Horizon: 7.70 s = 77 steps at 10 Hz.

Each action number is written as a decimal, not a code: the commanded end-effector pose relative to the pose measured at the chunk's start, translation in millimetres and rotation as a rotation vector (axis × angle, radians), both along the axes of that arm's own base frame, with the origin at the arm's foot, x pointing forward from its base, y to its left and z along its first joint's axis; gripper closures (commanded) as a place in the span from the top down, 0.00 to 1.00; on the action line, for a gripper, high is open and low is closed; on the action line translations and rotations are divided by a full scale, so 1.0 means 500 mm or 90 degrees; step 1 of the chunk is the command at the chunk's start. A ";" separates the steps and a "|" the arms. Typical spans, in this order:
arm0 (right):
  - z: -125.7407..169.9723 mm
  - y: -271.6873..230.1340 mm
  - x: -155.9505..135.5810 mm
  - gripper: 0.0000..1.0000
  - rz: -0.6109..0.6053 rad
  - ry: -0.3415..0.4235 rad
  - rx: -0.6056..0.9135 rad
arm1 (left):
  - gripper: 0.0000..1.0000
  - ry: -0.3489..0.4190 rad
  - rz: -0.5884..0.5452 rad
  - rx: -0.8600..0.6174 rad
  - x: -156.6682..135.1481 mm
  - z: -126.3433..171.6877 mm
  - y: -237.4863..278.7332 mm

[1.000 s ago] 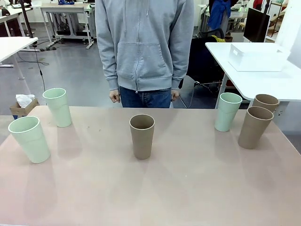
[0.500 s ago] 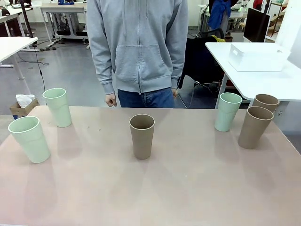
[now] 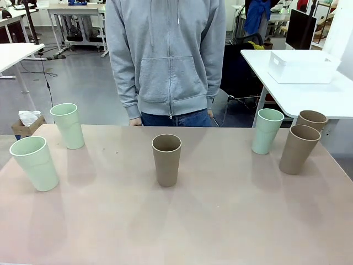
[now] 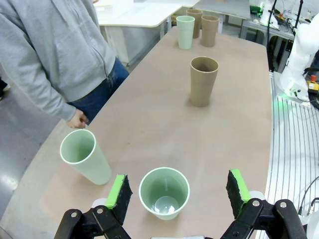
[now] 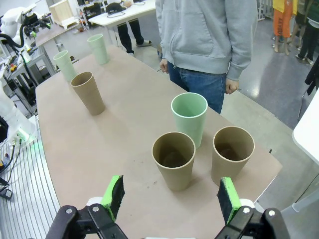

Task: Stack the cups and store them in the basket.
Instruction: Pick up two Reusable plastic cups , one in each hand.

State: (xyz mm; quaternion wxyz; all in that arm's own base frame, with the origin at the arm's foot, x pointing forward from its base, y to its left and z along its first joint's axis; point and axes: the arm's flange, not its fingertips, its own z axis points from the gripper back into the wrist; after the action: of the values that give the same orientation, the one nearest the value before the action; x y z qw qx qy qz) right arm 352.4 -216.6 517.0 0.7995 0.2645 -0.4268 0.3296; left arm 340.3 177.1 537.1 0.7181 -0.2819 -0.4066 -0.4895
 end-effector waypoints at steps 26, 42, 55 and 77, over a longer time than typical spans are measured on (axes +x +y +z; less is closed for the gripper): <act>-0.364 -0.169 0.409 1.00 0.210 -0.062 0.188 | 1.00 -0.104 -0.151 -0.249 0.121 -0.379 0.213; -0.567 -0.111 0.498 1.00 0.257 -0.145 0.264 | 1.00 -0.096 -0.094 -0.366 0.098 -0.617 0.136; -0.579 -0.095 0.484 1.00 0.241 -0.147 0.262 | 1.00 -0.098 -0.122 -0.333 0.106 -0.643 0.076; -0.600 -0.046 0.469 1.00 0.338 -0.080 0.275 | 1.00 -0.023 -0.201 -0.283 0.168 -0.636 0.031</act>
State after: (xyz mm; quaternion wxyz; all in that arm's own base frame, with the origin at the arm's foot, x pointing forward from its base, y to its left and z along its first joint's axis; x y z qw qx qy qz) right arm 592.7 -250.5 215.6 0.5918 0.5073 -0.4503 0.4355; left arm 424.6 192.2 218.9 0.5571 -0.4872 -0.4593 -0.4913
